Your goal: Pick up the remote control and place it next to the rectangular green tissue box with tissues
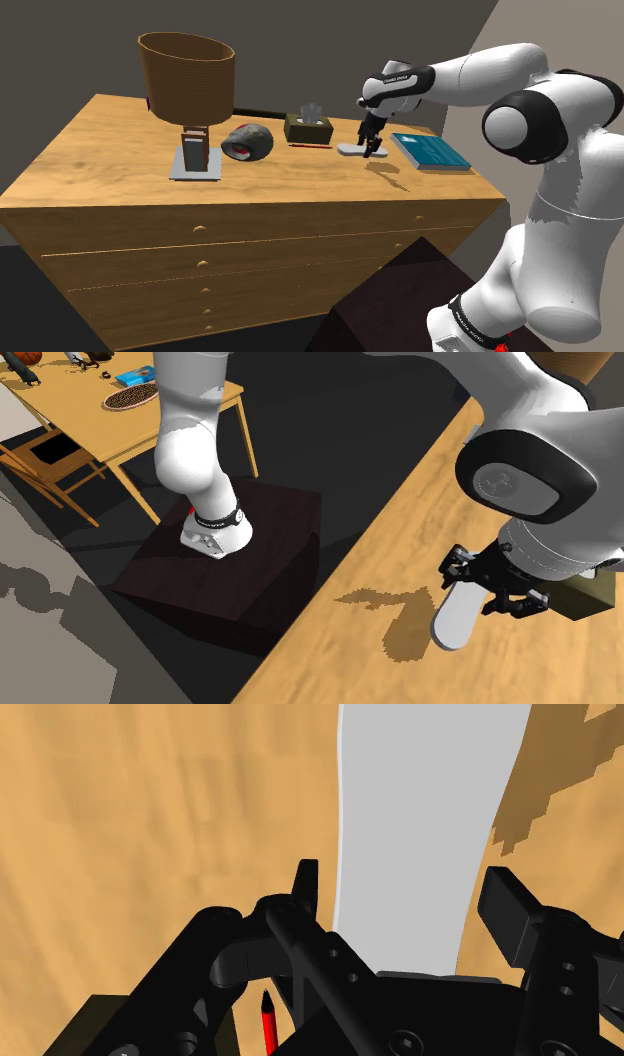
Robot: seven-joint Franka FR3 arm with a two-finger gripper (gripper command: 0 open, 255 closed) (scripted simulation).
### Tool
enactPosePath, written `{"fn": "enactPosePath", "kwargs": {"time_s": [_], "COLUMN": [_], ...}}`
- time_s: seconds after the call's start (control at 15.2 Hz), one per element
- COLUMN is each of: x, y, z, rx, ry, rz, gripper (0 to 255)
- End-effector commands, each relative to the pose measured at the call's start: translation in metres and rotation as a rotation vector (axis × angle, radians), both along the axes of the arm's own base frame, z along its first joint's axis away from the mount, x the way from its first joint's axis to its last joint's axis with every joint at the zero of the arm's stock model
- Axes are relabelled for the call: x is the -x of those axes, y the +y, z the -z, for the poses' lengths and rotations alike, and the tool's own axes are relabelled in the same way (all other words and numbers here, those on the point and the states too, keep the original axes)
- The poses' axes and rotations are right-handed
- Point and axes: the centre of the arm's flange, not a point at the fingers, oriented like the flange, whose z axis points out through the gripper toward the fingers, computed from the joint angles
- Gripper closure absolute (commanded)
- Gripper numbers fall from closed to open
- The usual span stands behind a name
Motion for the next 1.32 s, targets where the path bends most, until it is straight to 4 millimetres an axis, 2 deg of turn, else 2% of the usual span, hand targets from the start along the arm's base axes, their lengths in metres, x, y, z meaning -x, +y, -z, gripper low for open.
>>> {"fn": "enactPosePath", "kwargs": {"time_s": [0.0, 0.13, 0.59, 0.66, 0.99, 1.25], "x": [-0.001, -0.001, -0.001, -0.001, -0.001, -0.002], "y": [0.000, 0.000, 0.000, 0.000, 0.000, -0.001], "z": [0.011, 0.021, 0.021, 0.021, 0.021, -0.029], "rx": [0.000, 0.000, 0.000, 0.000, 0.000, 0.000], "ry": [-0.001, -0.001, -0.001, -0.001, -0.001, -0.001], "rz": [0.000, 0.000, 0.000, 0.000, 0.000, 0.000], "gripper": [255, 255, 255, 0, 0, 0]}}
